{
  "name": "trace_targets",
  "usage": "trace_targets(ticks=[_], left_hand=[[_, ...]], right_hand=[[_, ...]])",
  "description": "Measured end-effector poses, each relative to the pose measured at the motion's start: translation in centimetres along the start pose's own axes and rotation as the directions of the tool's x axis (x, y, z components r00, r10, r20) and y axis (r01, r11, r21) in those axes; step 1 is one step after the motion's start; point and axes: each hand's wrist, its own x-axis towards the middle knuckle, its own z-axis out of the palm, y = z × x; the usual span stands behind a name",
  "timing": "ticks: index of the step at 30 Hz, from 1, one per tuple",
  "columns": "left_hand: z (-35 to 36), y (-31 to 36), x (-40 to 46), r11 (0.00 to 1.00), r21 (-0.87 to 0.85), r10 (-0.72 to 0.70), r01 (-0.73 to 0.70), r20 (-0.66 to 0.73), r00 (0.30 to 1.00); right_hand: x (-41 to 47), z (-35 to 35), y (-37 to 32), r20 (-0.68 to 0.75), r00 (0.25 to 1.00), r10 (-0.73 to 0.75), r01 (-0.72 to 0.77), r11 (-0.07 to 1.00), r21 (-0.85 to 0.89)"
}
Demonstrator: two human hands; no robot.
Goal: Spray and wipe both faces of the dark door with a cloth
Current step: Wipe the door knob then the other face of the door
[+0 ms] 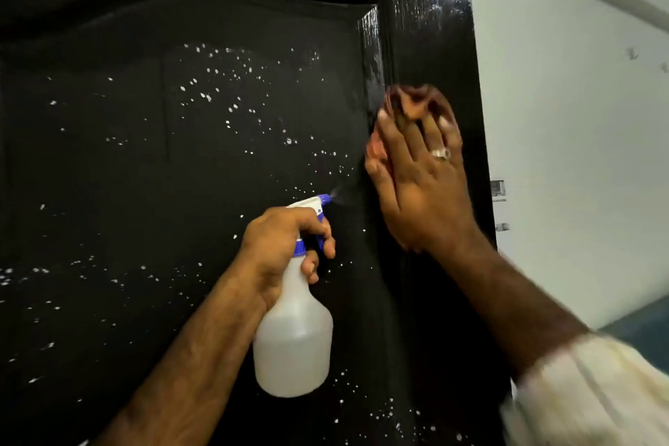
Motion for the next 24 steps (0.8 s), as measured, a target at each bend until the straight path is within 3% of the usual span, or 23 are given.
trace_targets(ticks=[2,5,9,12,14,17,20,24], left_hand=[[-0.7,0.2,-0.1,1.0,-0.015,-0.018,0.018,-0.015,1.0],[-2.5,0.3,-0.4,0.999,-0.034,0.01,-0.011,-0.043,0.999],[-4.7,0.7,-1.1,0.997,-0.056,0.057,-0.059,-0.029,0.998],[-5.7,0.8,-1.5,0.996,-0.067,0.055,-0.058,-0.036,0.998],[-5.9,1.1,-1.5,0.996,-0.075,0.051,-0.053,-0.03,0.998],[-5.9,1.5,-1.3,0.997,-0.061,0.038,-0.041,-0.052,0.998],[-6.1,2.4,-1.1,0.998,-0.054,0.038,-0.041,-0.059,0.998],[-6.8,2.9,-1.1,0.995,-0.082,0.048,-0.052,-0.051,0.998]], right_hand=[[5.5,0.9,-1.6,-0.052,0.992,0.117,-0.116,0.993,0.019],[5.3,2.0,-3.6,-0.046,0.996,0.074,-0.071,0.996,0.061],[-8.7,1.6,-6.6,0.107,0.985,-0.132,0.113,0.979,0.171],[-16.3,1.4,-7.7,0.202,0.953,-0.227,0.201,0.97,0.139],[-12.6,1.7,-6.8,0.161,0.969,-0.186,0.16,0.973,0.165],[0.0,1.8,-5.9,0.042,0.999,-0.02,0.012,0.983,0.185],[11.0,1.8,-5.6,0.032,0.99,0.137,-0.14,0.971,0.194],[8.5,2.7,-5.5,-0.032,0.996,0.08,-0.073,0.981,0.178]])
